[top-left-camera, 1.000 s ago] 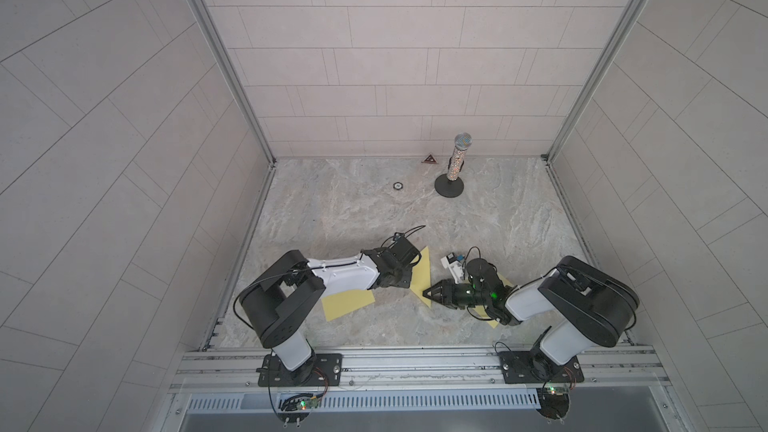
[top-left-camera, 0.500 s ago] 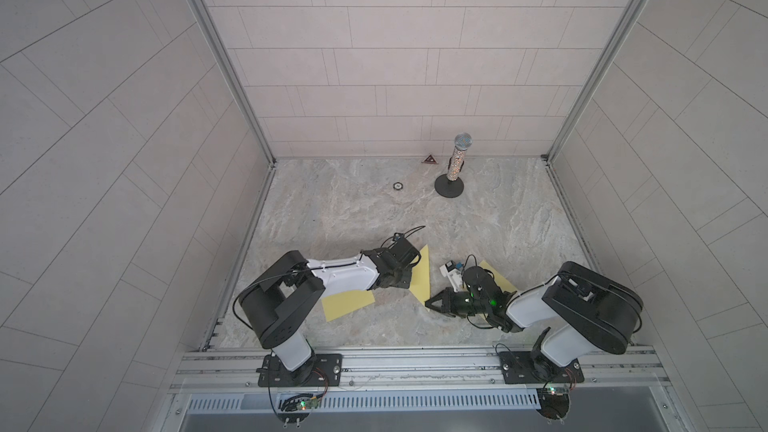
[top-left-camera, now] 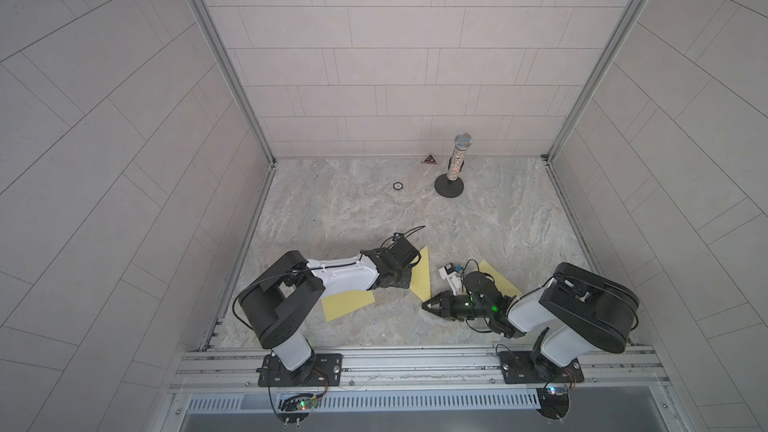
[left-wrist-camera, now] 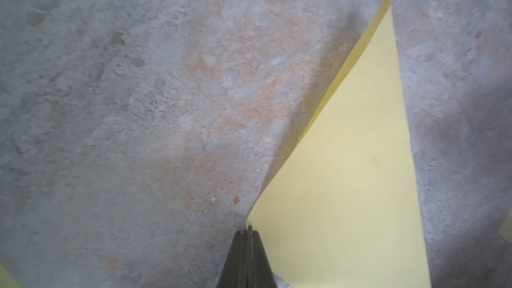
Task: Fold the square paper diagonally
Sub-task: Fold the paper at the center of the board.
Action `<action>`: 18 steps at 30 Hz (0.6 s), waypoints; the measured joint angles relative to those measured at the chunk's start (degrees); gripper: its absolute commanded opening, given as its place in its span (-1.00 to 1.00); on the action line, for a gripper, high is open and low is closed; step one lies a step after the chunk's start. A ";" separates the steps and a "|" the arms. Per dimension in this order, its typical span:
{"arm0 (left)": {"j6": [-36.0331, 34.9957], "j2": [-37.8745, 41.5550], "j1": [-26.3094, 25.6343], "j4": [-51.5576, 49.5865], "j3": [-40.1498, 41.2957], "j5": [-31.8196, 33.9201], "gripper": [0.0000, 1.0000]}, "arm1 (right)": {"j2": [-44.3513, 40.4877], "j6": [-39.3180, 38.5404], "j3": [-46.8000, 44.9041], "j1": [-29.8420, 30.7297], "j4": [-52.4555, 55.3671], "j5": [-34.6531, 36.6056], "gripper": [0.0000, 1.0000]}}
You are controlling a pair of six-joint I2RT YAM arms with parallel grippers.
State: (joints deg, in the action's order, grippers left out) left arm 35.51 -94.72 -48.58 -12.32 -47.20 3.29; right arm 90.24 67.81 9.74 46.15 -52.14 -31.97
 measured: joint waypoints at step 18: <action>0.00 0.00 -0.11 -0.04 0.00 0.31 -1.00 | 1.29 -4.13 5.68 -1.95 2.62 -2.05 0.00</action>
State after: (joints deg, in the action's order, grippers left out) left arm 35.51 -94.72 -48.69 -12.36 -47.20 3.60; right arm 91.53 63.68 15.42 44.21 -49.52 -34.02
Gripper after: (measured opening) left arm 0.048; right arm 0.505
